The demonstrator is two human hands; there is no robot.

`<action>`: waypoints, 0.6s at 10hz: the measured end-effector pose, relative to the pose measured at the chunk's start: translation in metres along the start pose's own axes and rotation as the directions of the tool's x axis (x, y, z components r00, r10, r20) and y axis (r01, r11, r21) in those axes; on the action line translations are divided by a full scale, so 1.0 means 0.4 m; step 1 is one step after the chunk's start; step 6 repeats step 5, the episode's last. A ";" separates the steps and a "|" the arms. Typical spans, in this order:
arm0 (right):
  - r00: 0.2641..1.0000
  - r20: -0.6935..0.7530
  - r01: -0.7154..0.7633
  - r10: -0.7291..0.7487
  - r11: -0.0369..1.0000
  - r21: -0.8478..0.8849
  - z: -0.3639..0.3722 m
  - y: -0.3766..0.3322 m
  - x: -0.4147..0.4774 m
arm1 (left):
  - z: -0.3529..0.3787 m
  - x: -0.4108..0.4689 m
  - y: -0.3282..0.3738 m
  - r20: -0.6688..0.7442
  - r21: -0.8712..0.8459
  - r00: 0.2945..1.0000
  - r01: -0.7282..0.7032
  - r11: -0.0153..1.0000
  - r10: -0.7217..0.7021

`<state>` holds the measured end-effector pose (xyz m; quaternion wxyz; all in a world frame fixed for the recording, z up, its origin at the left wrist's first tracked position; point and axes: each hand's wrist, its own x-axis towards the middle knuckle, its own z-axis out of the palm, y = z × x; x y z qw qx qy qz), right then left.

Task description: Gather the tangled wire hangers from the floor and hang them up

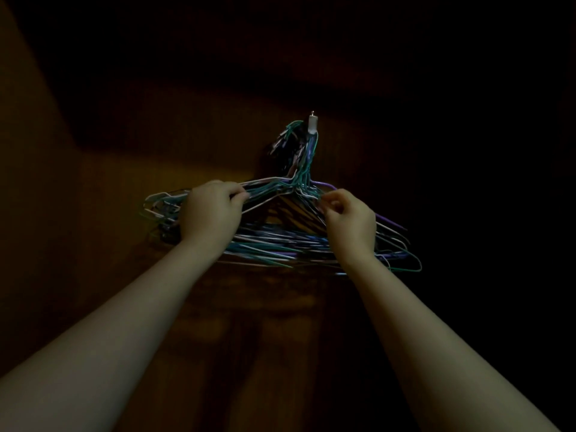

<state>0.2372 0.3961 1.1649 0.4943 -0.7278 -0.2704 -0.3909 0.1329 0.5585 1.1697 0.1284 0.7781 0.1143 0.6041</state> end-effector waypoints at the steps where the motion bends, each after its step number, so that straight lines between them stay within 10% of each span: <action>1: 0.999 0.013 -0.030 0.031 0.997 -0.069 -0.017 -0.004 -0.014 | -0.006 -0.018 0.008 0.026 -0.012 0.999 -0.019 1.000 0.019; 3: 0.990 0.136 0.021 0.031 0.930 -0.366 -0.059 -0.019 -0.065 | -0.043 -0.110 0.010 0.265 0.175 0.964 -0.088 0.981 0.039; 6: 0.948 0.310 0.052 0.071 0.927 -0.372 -0.166 -0.039 -0.170 | -0.142 -0.217 0.081 0.355 0.279 0.935 -0.085 0.957 -0.021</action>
